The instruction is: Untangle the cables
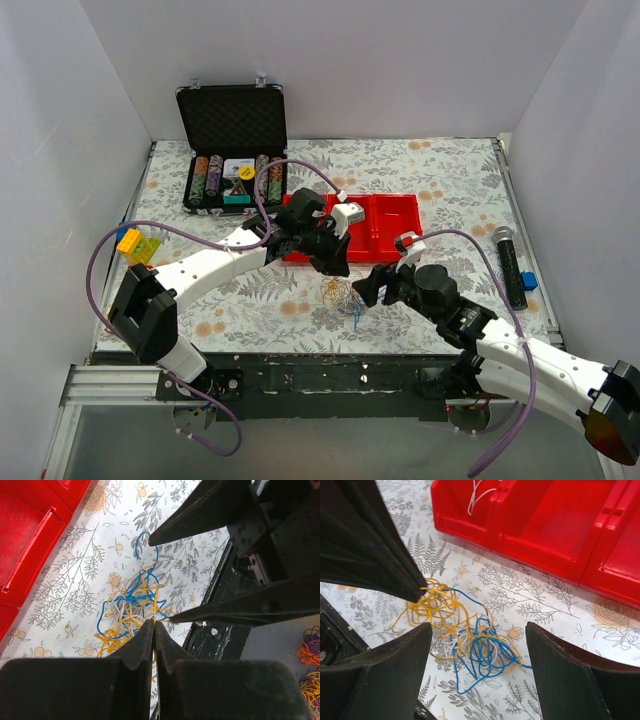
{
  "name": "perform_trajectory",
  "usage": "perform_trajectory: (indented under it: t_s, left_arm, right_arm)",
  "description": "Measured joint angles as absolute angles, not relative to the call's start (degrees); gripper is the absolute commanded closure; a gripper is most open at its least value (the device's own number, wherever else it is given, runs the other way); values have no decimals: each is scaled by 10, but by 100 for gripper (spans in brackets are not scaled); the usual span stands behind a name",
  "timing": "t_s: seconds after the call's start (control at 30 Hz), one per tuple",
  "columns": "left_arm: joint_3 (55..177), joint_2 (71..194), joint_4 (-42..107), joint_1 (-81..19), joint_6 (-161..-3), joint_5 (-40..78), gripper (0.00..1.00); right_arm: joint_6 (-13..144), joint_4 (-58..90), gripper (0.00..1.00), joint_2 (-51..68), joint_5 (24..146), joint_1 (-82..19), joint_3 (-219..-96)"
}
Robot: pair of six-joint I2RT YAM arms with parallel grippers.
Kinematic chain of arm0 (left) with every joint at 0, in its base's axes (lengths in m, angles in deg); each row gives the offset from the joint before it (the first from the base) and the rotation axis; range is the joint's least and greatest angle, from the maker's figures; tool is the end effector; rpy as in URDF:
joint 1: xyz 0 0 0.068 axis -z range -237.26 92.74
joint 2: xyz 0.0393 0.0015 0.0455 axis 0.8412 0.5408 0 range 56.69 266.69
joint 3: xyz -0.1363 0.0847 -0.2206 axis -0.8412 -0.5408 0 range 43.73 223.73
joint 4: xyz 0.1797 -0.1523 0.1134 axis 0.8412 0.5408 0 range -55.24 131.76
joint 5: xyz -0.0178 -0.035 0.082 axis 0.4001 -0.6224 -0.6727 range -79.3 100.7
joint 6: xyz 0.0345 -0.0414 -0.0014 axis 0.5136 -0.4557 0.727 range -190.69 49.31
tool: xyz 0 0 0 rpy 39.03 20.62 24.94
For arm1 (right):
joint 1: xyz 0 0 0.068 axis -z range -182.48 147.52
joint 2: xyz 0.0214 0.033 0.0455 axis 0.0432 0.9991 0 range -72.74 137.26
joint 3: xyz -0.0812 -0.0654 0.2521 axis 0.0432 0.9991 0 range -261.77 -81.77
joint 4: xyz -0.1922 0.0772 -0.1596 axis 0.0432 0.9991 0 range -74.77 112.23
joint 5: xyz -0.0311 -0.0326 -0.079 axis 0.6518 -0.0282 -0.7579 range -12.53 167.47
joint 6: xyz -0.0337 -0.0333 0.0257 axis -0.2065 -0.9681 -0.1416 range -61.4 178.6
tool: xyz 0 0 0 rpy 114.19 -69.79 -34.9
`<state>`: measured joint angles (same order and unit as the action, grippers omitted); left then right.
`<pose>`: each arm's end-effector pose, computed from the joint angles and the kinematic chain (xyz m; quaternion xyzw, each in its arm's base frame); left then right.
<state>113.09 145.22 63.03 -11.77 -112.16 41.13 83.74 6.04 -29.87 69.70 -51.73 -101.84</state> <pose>0.2220 -0.2517 0.2765 0.1267 0.8953 -0.4184 0.0858 0.1224 0.1345 0.2278 -0.1229 0.7755 0.3306 0.5236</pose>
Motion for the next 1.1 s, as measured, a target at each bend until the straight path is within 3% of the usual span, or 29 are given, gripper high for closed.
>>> perform_trajectory:
  t_s: [0.53, 1.1]
  left_arm:
    - [1176, 1449, 666, -122, -1140, 460, 100]
    - [1511, 1446, 811, -130, -1144, 465, 100]
  right_arm:
    - [851, -60, 23, -90, 594, -582, -1034]
    - [904, -147, 24, -23, 546, -648, -1012]
